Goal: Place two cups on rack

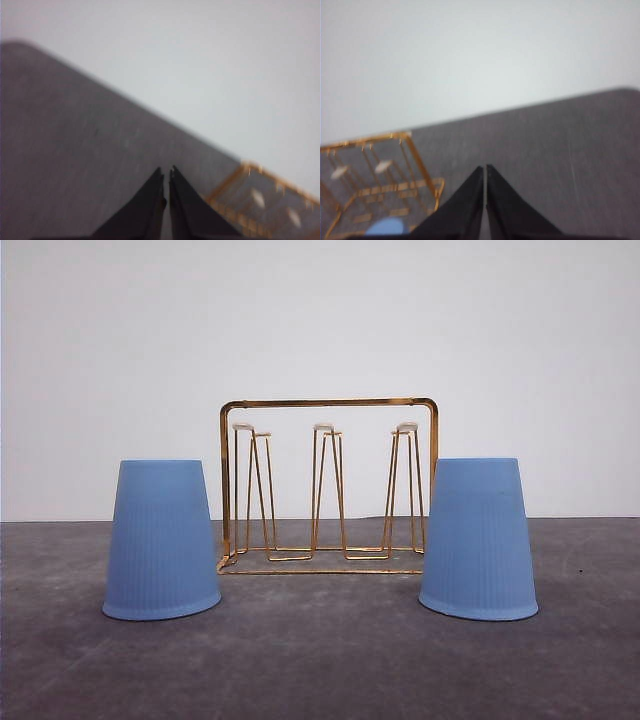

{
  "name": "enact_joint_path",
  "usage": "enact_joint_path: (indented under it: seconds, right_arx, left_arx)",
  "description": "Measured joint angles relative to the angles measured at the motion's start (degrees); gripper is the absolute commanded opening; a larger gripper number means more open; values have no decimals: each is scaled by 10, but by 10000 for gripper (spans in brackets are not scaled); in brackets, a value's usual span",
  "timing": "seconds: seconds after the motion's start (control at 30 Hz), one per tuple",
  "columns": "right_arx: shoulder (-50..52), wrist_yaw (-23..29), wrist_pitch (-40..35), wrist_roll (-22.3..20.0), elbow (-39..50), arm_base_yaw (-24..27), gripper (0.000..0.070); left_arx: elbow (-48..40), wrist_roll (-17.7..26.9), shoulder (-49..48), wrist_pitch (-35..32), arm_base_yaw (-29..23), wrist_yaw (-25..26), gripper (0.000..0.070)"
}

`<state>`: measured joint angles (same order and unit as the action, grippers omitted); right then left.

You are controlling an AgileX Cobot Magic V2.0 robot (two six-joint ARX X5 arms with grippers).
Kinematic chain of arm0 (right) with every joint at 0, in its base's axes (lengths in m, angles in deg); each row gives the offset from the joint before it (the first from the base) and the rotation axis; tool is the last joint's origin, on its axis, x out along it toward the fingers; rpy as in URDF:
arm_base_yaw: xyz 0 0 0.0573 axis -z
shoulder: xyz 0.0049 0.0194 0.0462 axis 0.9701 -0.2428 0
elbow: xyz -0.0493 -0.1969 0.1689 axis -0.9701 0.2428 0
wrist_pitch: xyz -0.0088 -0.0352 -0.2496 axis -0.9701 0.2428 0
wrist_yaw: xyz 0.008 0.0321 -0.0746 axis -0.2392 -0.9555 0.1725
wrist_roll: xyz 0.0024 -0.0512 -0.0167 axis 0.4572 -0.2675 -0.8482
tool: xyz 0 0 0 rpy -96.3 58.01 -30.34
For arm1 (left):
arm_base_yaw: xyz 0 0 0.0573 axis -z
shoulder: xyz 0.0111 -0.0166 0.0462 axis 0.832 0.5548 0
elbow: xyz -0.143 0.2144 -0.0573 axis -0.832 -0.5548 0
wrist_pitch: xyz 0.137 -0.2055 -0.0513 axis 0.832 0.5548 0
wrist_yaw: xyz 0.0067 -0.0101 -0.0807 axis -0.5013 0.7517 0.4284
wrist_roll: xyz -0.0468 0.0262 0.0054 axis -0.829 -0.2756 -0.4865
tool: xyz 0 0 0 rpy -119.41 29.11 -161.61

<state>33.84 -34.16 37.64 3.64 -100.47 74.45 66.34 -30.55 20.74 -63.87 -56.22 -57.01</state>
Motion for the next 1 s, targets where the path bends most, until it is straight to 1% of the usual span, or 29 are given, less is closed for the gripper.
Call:
enact_joint_path:
  seconds: [0.03, 0.07, 0.17, 0.2, 0.27, 0.37, 0.4, 0.47, 0.6, 0.7, 0.77, 0.8, 0.83, 0.87, 0.9, 0.93, 0.97, 1.0]
  right_arx:
    - [-15, -8, 35, -1, -25, 0, 6]
    - [-29, -16, 62, -4, -44, 0, 6]
    - [-71, -45, 132, -27, -85, 0, 6]
    - [-83, -54, 148, -36, -91, 0, 6]
    - [-109, -75, 171, -59, -92, 0, 6]
    - [-140, -98, 186, -86, -92, 0, 6]
    - [-147, -100, 187, -93, -92, 0, 6]
    - [-157, -99, 187, -107, -92, -6, 6]
    - [-160, -99, 187, -133, -92, -35, 7]
    - [-159, -99, 187, -158, -92, -60, 7]
    - [-159, -99, 187, -173, -92, -74, 8]
    - [-159, -99, 187, -179, -92, -79, 29]
    - [-159, -99, 186, -185, -92, -83, 64]
    - [-159, -99, 186, -190, -92, -84, 142]
    - [-159, -99, 186, -195, -92, -85, 236]
    - [-159, -99, 185, -199, -92, -85, 341]
    - [-159, -99, 184, -202, -92, -85, 409]
    - [-159, -99, 184, -205, -92, -85, 449]
  left_arx:
    - [28, 10, 20, 42, 0, 14, 4]
    - [46, 17, 34, 70, 0, 27, 4]
    - [106, 58, 96, 167, 0, 71, 3]
    - [117, 69, 112, 186, 0, 80, 3]
    - [138, 101, 152, 226, 0, 119, 3]
    - [142, 144, 194, 240, 4, 173, 3]
    - [142, 153, 204, 240, 12, 180, 3]
    - [142, 171, 216, 240, 32, 180, 4]
    - [142, 217, 219, 225, 90, 174, 4]
    - [143, 265, 224, 222, 141, 150, 4]
    - [143, 303, 230, 223, 166, 144, 4]
    - [143, 325, 233, 224, 176, 144, 23]
    - [143, 349, 236, 224, 185, 144, 55]
    - [143, 371, 237, 224, 190, 144, 140]
    - [143, 393, 237, 224, 194, 143, 246]
    - [143, 414, 236, 223, 197, 143, 368]
    - [143, 425, 235, 223, 199, 143, 438]
    - [143, 433, 234, 223, 200, 144, 476]
